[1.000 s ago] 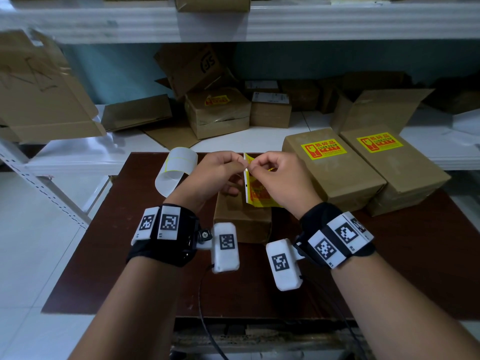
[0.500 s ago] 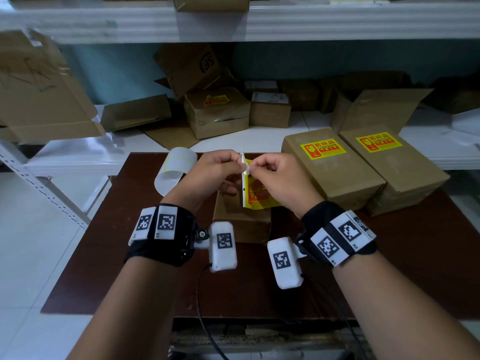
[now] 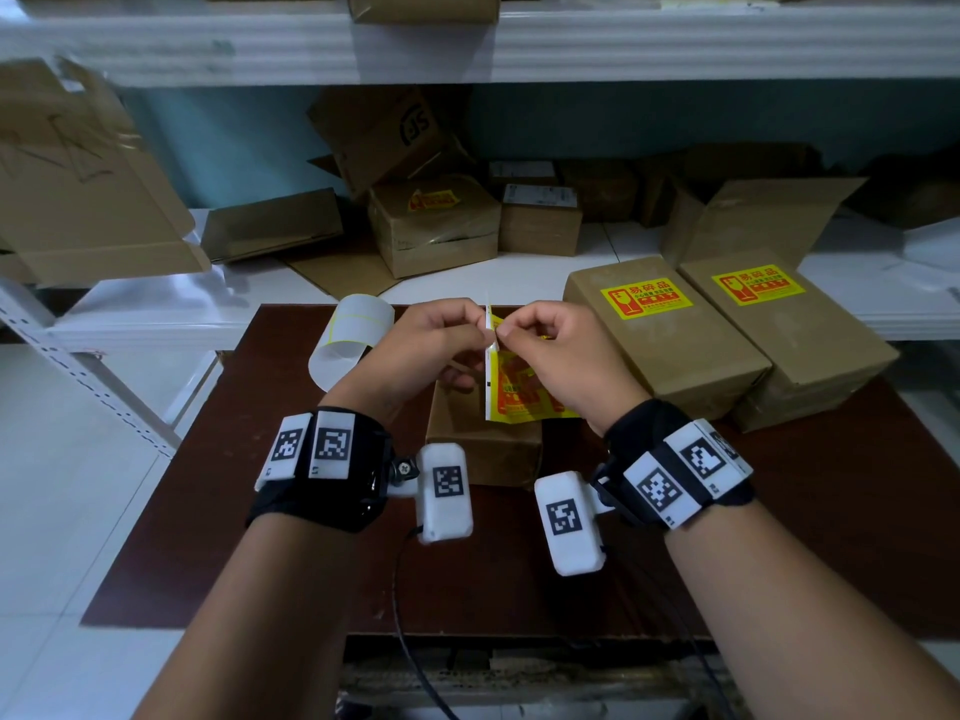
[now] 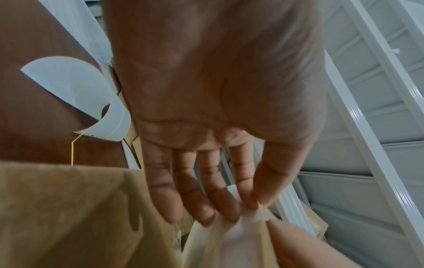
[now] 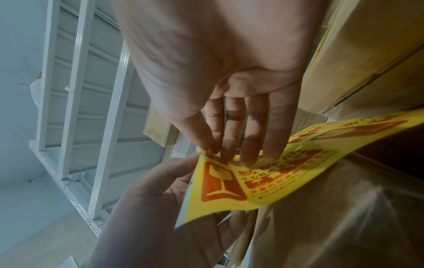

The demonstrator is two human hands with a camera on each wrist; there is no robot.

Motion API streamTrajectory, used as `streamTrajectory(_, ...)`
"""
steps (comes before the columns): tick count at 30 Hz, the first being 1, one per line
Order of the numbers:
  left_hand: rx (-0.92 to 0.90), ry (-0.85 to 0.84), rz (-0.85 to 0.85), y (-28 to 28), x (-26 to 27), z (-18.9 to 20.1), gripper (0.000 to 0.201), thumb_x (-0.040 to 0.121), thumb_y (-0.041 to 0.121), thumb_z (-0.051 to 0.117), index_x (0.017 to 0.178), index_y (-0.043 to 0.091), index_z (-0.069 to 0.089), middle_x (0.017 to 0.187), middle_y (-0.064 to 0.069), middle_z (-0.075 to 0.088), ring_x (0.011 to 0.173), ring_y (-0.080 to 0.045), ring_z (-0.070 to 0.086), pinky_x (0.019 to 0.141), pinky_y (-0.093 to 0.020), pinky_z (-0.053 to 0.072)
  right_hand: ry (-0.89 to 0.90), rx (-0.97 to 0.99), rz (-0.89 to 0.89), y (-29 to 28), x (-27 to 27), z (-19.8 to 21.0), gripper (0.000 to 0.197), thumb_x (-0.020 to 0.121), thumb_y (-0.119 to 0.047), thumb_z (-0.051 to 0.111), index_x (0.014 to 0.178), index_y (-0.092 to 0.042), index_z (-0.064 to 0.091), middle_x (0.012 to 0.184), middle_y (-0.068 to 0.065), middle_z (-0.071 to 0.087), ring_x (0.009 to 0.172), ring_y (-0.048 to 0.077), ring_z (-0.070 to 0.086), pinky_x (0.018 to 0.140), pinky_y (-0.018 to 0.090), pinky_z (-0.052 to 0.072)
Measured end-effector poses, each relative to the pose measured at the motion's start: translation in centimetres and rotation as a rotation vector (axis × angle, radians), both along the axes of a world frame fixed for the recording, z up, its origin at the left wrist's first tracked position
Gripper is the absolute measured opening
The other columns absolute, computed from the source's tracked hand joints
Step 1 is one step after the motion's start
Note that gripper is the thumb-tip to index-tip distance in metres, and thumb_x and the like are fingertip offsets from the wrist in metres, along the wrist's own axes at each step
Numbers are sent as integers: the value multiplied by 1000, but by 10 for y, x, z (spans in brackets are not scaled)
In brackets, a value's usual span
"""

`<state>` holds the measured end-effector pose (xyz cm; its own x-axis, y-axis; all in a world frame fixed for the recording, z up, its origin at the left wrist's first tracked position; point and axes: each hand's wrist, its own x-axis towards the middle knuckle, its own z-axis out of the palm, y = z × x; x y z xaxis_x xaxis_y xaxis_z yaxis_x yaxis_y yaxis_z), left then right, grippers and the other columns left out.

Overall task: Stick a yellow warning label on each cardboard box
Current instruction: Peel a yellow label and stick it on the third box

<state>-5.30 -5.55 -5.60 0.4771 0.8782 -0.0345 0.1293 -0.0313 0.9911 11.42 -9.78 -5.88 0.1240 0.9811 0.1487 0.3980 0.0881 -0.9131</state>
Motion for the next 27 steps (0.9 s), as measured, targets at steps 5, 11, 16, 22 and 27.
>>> streamTrajectory(5, 15, -3, 9, 0, 0, 0, 8, 83, 21, 67, 76, 22, 68, 80, -5, 63, 76, -16, 63, 68, -35, 52, -15, 24, 6, 0, 0, -1, 13, 94, -25, 67, 94, -16, 77, 90, -1, 74, 89, 12, 68, 74, 19, 50)
streamTrajectory(11, 50, 11, 13, 0, 0, -3, 3, 93, 9, 66, 93, 6, 67, 87, -16, 64, 74, -22, 58, 62, -27, 52, 14, 30, 0, 0, 2, -1, 15, 93, -26, 68, 93, -16, 79, 90, -1, 76, 89, 13, 69, 80, 25, 53)
streamTrajectory(16, 45, 20, 6, 3, -2, -6, 2, 90, 12, 69, 89, 11, 69, 86, -18, 64, 76, -29, 55, 68, -33, 50, 25, 26, 3, 2, 1, -3, 12, 92, -22, 69, 91, -16, 79, 88, -4, 76, 87, 10, 70, 77, 19, 52)
streamTrajectory(22, 48, 13, 3, 1, 0, -4, 6, 92, 7, 65, 86, 9, 66, 81, -13, 62, 66, -17, 57, 62, -30, 50, 29, 34, 3, 3, 1, -5, 10, 92, -20, 68, 87, -19, 76, 85, -2, 75, 87, 14, 70, 81, 27, 54)
streamTrajectory(27, 36, 12, -3, 1, 1, -4, 11, 90, 7, 65, 81, 13, 65, 76, -6, 62, 66, -14, 59, 63, -30, 51, 27, 34, -3, 2, 2, -4, 11, 92, -19, 67, 85, -18, 76, 84, -3, 74, 87, 14, 69, 81, 29, 53)
